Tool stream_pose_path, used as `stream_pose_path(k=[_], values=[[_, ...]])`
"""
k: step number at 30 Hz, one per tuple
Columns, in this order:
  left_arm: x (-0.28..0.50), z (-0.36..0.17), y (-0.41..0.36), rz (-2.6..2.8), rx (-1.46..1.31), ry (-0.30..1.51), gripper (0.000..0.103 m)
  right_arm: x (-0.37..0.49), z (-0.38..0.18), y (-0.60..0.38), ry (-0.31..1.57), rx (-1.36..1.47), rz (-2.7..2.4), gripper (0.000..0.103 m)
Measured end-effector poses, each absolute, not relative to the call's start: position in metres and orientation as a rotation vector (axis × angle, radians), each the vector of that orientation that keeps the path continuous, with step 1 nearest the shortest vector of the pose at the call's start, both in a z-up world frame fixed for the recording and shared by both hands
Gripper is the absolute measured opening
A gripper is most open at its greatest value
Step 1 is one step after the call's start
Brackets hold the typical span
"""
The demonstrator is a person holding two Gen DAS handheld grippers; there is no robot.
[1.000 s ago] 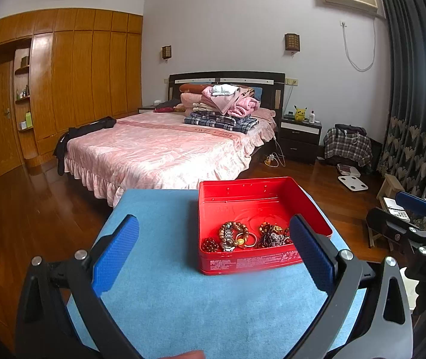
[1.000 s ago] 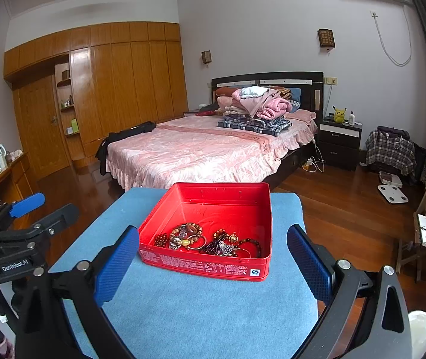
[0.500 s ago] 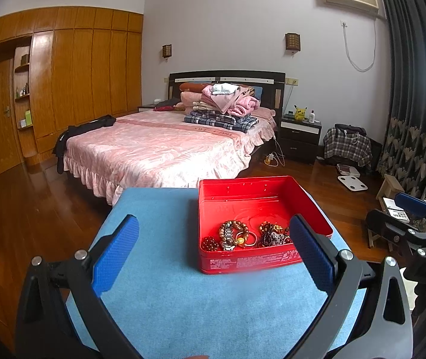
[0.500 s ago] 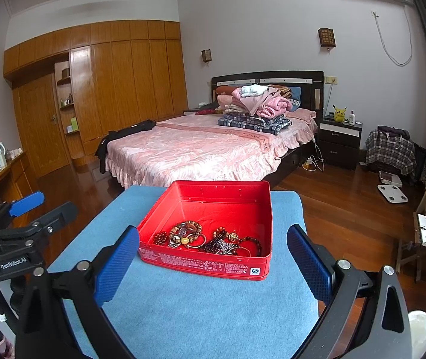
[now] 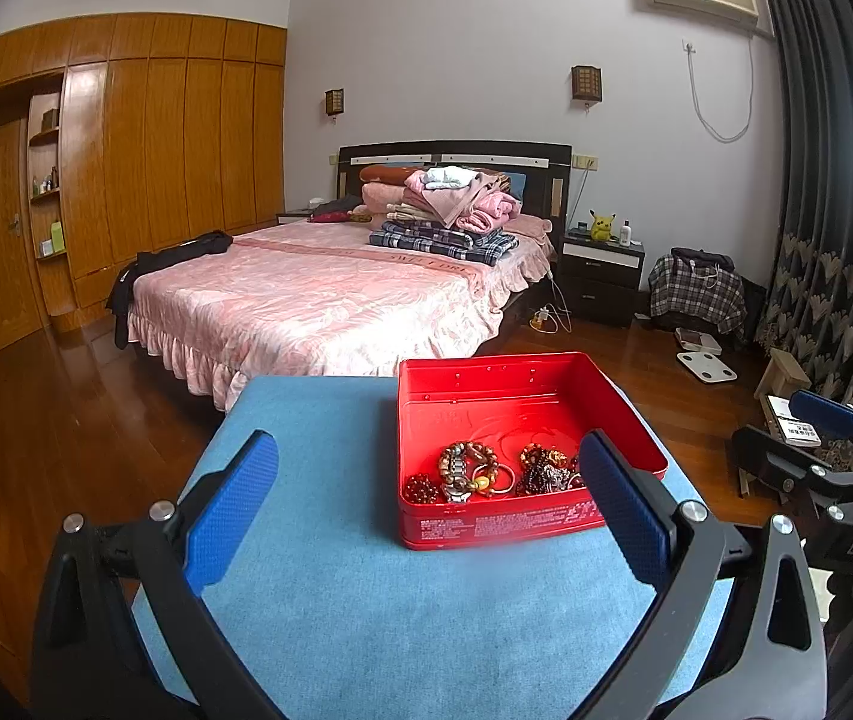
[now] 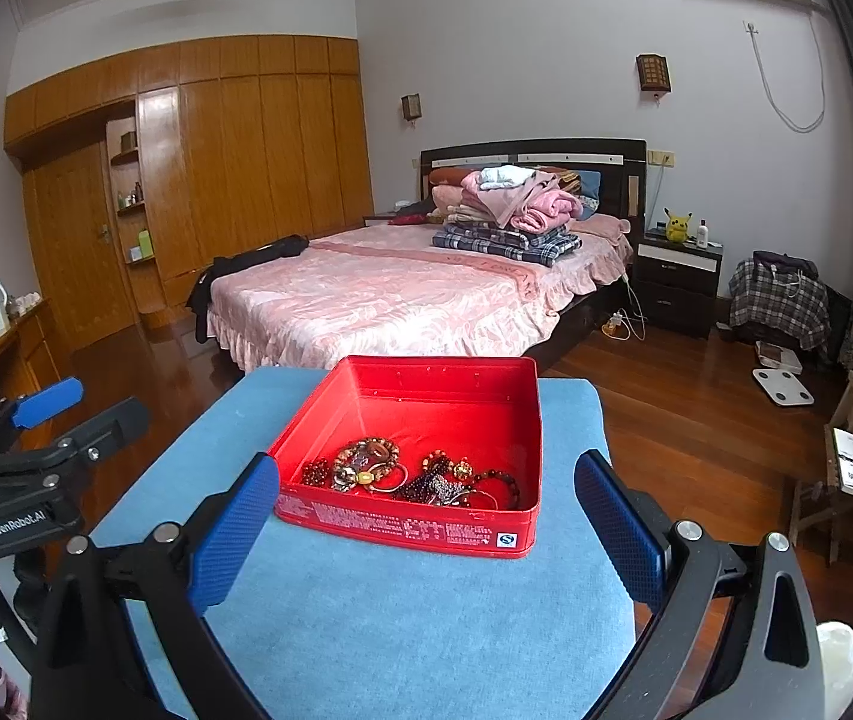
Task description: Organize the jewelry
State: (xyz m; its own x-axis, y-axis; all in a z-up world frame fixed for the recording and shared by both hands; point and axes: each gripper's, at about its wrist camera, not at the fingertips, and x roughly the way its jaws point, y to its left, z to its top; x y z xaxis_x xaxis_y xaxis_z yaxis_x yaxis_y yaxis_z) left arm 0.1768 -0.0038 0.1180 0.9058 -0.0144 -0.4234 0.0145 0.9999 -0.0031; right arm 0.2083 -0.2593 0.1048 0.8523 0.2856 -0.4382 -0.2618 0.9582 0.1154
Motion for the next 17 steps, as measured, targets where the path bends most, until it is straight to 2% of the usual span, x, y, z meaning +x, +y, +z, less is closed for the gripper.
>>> stream_pose_path(k=[17], values=[[0.1773,0.1164,-0.0062,-0.019,0.002,0.439,0.097,0.2084,0.1035,-0.2595,0.469,0.051,0.287,0.097]])
